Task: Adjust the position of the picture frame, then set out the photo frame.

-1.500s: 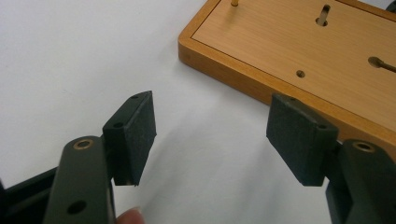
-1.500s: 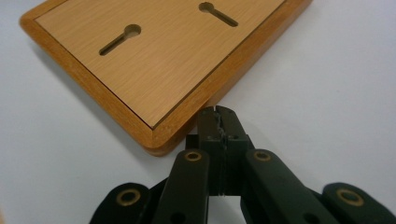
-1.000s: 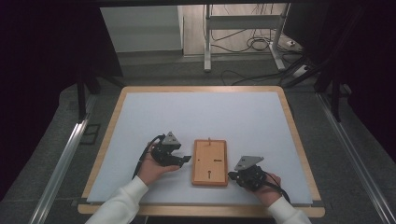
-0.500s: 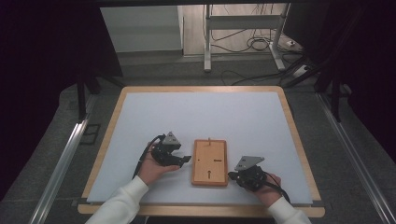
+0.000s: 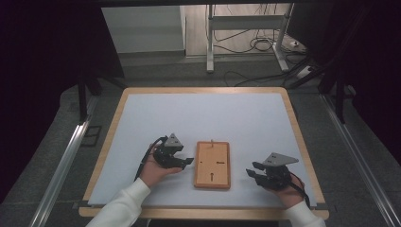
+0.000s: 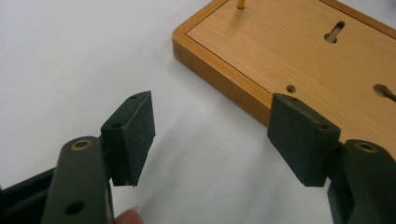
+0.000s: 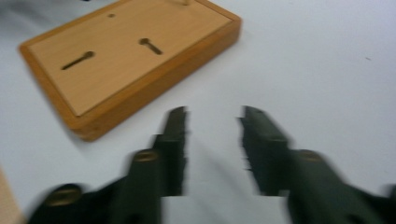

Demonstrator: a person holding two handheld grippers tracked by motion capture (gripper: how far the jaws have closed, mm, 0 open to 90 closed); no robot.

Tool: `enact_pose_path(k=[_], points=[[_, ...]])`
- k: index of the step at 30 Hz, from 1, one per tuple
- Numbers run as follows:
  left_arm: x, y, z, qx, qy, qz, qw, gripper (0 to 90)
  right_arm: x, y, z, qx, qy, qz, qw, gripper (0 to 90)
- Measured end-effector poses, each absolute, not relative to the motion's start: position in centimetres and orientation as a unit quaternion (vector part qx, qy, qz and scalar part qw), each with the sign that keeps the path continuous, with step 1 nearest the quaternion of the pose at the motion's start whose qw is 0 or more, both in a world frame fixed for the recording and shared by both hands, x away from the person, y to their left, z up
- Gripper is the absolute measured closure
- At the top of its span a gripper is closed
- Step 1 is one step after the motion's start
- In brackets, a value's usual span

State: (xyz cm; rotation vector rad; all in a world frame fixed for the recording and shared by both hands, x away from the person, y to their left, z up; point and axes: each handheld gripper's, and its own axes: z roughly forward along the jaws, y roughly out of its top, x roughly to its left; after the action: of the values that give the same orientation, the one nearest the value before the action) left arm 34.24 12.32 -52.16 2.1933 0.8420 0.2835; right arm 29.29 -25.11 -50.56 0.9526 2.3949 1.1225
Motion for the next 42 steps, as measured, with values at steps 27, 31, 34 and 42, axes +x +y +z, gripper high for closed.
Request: enact_pose_path(k=[27,31,34,42], points=[[36.1,10.0,-50.2,0.848,0.302,0.102,0.423,27.1,29.2,-24.8,-51.0,0.341,0.832,0.405,0.164,24.9],[36.9,9.1,-50.1,0.850,0.300,0.095,0.422,26.7,29.0,-24.9,-50.8,0.343,0.828,0.407,0.174,24.5],[37.4,8.2,-50.2,0.855,0.289,0.090,0.422,27.6,28.9,-24.8,-50.8,0.343,0.828,0.407,0.175,24.5],[38.4,5.9,-50.8,0.866,0.265,0.097,0.412,34.7,29.0,-24.7,-51.1,0.347,0.832,0.398,0.171,24.5]])
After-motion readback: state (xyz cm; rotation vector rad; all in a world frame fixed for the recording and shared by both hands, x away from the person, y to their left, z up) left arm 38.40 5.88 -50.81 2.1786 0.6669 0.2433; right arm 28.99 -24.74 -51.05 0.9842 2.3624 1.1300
